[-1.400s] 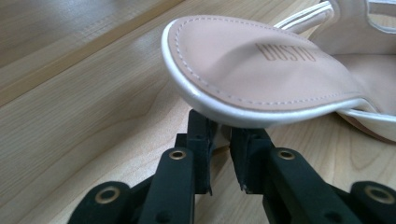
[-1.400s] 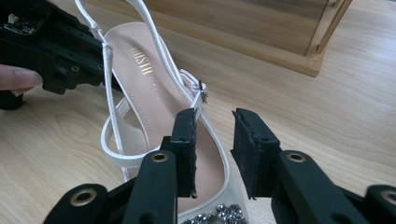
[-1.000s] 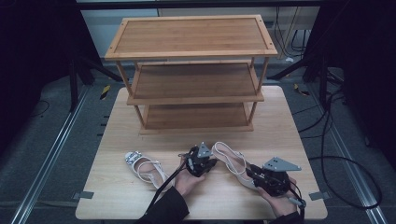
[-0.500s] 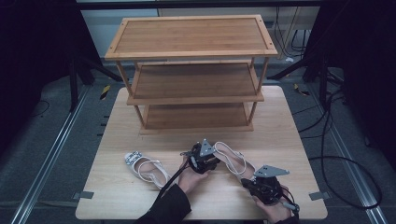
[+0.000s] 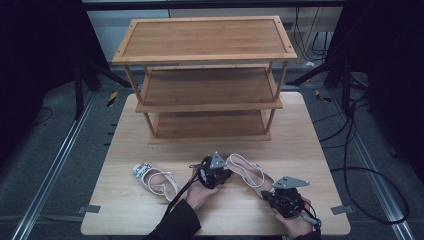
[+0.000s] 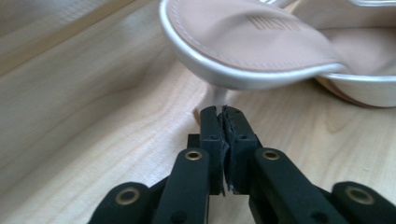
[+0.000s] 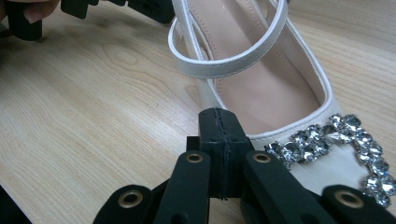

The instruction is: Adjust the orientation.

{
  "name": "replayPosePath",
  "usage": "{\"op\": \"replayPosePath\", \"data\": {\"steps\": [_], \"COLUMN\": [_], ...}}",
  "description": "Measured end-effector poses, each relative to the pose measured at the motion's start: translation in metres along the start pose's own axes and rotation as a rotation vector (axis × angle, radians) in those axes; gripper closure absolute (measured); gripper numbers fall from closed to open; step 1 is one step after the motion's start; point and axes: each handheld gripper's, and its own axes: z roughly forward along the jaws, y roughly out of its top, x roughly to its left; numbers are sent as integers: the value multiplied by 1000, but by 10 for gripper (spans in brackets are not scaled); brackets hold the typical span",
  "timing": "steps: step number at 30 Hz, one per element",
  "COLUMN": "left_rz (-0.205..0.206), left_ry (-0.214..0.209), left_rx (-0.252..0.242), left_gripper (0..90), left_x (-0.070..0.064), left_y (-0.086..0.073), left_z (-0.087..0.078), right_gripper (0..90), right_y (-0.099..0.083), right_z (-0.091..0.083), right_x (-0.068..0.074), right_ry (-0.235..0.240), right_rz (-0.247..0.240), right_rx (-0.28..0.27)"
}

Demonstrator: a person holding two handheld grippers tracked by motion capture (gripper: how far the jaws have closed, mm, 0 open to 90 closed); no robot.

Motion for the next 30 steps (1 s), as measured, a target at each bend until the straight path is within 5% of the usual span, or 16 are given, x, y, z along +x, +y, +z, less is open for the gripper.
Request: {"op": "replayPosePath", "data": {"steps": [2,5,14,25,30], "left_rz": [-2,24,65,84,99], "left_ry": [11,-7,-69,-114,-111], "left_rx": [-31,-29,32,1,-24], "left_gripper": [671,655,736,754,768], "left_x": [1,0,-9,-42,-43], "left_y": [2,4,3,-15,-16], "left_z": [3,10,8,-10,-15], "right_gripper": [900,900,900,900,900], "right_y": [0,-1,-1,-7,-5], "right_z": [0,-1,-7,-8,-3], "right_x": [1,0,-5,-20,-27], "right_ry": [-3,-13,-71,-112,-104], "right_rz": [-4,-8,2,29,14], "right_rx": [0,1,-10,-28,-45]}}
